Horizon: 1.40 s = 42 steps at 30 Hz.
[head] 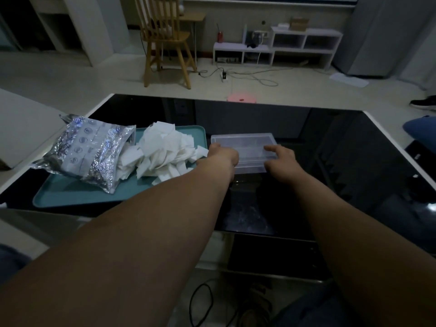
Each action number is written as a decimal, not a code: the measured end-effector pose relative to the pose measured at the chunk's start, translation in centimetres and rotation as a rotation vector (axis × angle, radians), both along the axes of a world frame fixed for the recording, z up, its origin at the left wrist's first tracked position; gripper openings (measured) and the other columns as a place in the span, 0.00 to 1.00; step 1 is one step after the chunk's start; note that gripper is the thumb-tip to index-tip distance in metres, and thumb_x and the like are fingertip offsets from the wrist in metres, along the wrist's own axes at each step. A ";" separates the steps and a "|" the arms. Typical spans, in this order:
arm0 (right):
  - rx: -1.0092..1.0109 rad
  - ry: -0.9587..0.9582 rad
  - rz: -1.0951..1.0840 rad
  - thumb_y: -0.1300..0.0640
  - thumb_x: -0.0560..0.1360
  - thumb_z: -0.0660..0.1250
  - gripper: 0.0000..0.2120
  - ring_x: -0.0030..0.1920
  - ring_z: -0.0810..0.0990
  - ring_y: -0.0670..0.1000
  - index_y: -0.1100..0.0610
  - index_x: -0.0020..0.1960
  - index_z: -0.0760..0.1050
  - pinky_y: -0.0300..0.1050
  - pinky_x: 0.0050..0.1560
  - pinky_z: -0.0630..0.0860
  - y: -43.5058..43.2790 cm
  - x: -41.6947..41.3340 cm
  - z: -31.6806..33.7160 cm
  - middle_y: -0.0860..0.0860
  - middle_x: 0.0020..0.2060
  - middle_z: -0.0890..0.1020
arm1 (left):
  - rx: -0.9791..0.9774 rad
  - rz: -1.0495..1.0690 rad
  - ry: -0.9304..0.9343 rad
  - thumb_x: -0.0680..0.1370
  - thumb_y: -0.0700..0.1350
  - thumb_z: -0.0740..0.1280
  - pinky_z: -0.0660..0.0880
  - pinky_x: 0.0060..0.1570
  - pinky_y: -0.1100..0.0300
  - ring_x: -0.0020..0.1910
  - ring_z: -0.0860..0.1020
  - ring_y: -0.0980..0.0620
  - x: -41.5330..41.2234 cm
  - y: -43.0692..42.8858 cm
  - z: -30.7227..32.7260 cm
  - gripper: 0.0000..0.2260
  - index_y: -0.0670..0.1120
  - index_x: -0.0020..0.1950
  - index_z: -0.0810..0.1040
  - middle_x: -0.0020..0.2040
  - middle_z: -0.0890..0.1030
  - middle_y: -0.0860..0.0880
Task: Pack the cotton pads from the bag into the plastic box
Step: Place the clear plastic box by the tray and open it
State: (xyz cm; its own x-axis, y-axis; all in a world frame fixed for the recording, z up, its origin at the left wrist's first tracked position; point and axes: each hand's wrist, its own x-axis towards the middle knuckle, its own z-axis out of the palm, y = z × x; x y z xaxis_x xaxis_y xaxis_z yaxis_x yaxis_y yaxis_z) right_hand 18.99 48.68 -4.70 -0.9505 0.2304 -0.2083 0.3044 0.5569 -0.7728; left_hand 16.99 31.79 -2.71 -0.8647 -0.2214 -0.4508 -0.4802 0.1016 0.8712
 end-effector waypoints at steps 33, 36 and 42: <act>0.009 0.059 0.037 0.58 0.70 0.83 0.64 0.76 0.67 0.62 0.44 0.84 0.35 0.59 0.73 0.70 1.2 1.0 2.5 0.57 0.81 0.57 | -1.535 -0.613 0.719 0.80 0.68 0.54 0.69 0.55 0.45 0.55 0.77 0.40 -0.5 -6.0 3.7 0.27 0.47 0.60 0.75 0.55 0.80 0.43; 0.005 0.025 0.037 0.58 0.69 0.83 0.65 0.76 0.68 0.63 0.43 0.84 0.36 0.62 0.74 0.70 1.5 1.1 2.4 0.58 0.80 0.61 | -1.428 -0.585 0.705 0.82 0.68 0.50 0.69 0.54 0.45 0.51 0.76 0.40 -1.5 -6.5 4.7 0.26 0.48 0.53 0.75 0.50 0.80 0.45; 0.105 -0.100 0.075 0.56 0.69 0.83 0.57 0.73 0.73 0.61 0.50 0.85 0.48 0.56 0.70 0.71 1.8 0.9 2.9 0.57 0.79 0.66 | -1.147 -0.440 0.636 0.79 0.72 0.53 0.73 0.42 0.50 0.40 0.77 0.43 -5.2 -6.7 7.0 0.29 0.47 0.43 0.75 0.40 0.79 0.46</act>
State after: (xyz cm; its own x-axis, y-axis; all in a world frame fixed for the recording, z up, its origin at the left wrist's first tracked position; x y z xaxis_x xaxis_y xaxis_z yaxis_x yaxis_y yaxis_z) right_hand 19.88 50.49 -1.76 -0.9418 0.1848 -0.2809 0.3310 0.6570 -0.6774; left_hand 11.77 25.07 4.25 -0.9458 0.1450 0.2905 0.2220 0.9417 0.2528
